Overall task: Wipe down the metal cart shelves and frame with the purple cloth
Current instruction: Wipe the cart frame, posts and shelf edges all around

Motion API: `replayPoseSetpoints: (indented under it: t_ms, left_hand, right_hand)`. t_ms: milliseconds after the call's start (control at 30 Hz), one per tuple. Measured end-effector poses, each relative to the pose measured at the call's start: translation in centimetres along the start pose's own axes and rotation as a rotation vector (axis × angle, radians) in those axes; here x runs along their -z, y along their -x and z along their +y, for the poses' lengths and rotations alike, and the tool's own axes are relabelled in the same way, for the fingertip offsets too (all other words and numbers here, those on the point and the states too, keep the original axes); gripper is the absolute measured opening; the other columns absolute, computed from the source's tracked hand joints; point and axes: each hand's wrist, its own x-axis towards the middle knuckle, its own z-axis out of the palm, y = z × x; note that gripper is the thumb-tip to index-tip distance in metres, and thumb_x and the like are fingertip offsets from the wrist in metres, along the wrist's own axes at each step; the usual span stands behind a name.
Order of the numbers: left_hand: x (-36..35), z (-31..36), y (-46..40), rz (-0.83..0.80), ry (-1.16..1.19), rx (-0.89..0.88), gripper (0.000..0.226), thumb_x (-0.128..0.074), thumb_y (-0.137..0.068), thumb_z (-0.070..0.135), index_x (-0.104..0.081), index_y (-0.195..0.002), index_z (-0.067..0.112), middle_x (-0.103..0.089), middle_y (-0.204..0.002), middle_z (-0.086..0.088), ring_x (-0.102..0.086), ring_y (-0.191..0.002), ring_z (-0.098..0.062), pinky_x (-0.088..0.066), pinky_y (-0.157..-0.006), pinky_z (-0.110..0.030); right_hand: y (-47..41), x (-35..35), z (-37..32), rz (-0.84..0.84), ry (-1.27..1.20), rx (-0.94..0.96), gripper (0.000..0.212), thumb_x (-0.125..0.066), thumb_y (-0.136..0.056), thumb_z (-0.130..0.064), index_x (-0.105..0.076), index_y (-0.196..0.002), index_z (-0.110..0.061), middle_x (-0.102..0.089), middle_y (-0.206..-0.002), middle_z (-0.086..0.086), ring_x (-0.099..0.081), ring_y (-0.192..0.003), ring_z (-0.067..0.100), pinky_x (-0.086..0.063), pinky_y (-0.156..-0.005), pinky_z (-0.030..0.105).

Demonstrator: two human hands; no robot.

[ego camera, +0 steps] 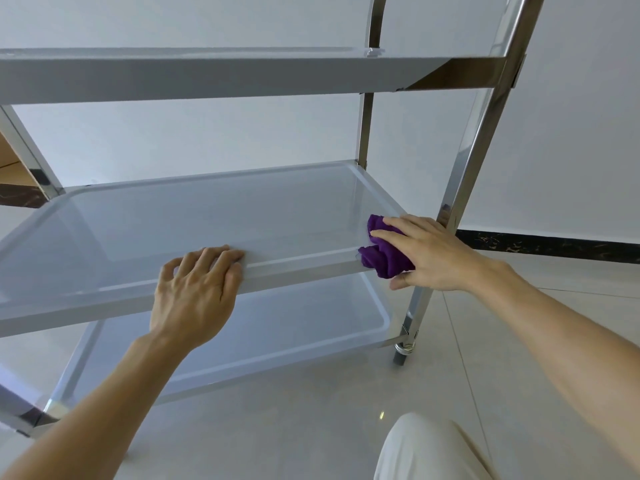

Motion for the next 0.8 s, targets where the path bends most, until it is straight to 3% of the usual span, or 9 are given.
replayPoseSetpoints:
  t_ms: [67, 133, 300, 467, 633, 800]
  left_hand:
    - [-0.1, 0.1, 0.0, -0.001, 0.007, 0.003, 0.048, -0.019, -0.099, 0.041, -0.055, -0.13, 0.036, -0.056, -0.135, 0.013, -0.051, -0.126, -0.019, -0.032, -0.108, -0.043]
    - [-0.2, 0.2, -0.1, -0.005, 0.003, 0.008, 0.048, -0.019, -0.099, 0.041, -0.055, -0.131, 0.036, -0.056, -0.135, 0.012, -0.05, -0.126, -0.019, -0.031, -0.108, -0.042]
    - [-0.3, 0.4, -0.1, 0.008, -0.001, 0.006, 0.049, -0.019, -0.1, 0.04, -0.057, -0.13, 0.033, -0.058, -0.135, 0.01, -0.052, -0.126, -0.021, -0.033, -0.107, -0.043]
    - [-0.1, 0.3, -0.1, 0.004, -0.009, -0.008, 0.049, -0.019, -0.099, 0.04, -0.058, -0.129, 0.031, -0.06, -0.132, 0.008, -0.055, -0.122, -0.022, -0.036, -0.105, -0.044]
    - [0.0, 0.2, 0.1, 0.005, 0.0, -0.001, 0.047, -0.021, -0.1, 0.04, -0.057, -0.13, 0.034, -0.059, -0.133, 0.012, -0.053, -0.124, -0.021, -0.036, -0.105, -0.043]
    - [-0.2, 0.4, -0.1, -0.007, 0.012, 0.011, 0.05, -0.018, -0.099, 0.041, -0.056, -0.132, 0.035, -0.057, -0.135, 0.012, -0.051, -0.127, -0.02, -0.033, -0.107, -0.042]
  right_hand:
    - [-0.3, 0.4, 0.2, -0.111, -0.065, -0.04, 0.102, -0.062, -0.075, -0.075, -0.013, -0.156, -0.035, -0.007, -0.164, -0.007, -0.007, -0.148, 0.02, -0.017, -0.12, 0.044]
    - [-0.4, 0.4, -0.3, -0.129, -0.053, -0.081, 0.098, -0.056, -0.079, -0.075, -0.012, -0.156, -0.034, -0.005, -0.164, -0.006, -0.007, -0.149, 0.02, -0.018, -0.12, 0.045]
    - [-1.1, -1.1, -7.5, 0.242, 0.124, -0.057, 0.07, -0.063, -0.085, -0.046, -0.044, -0.145, -0.017, -0.04, -0.152, 0.012, -0.042, -0.131, 0.037, -0.035, -0.106, 0.049]
    - [-4.3, -2.6, -15.7, 0.311, 0.074, 0.036, 0.07, -0.073, -0.082, -0.032, -0.045, -0.143, -0.015, -0.044, -0.149, 0.015, -0.043, -0.132, 0.039, -0.038, -0.104, 0.054]
    - [-2.5, -2.4, -11.1, 0.377, -0.003, 0.112, 0.073, -0.082, -0.073, -0.022, -0.054, -0.141, -0.021, -0.052, -0.146, 0.006, -0.051, -0.128, 0.03, -0.044, -0.1, 0.047]
    - [0.6, -1.9, -2.5, 0.275, 0.069, -0.076, 0.073, -0.081, -0.078, -0.026, -0.049, -0.144, -0.021, -0.047, -0.148, 0.006, -0.047, -0.132, 0.03, -0.039, -0.108, 0.05]
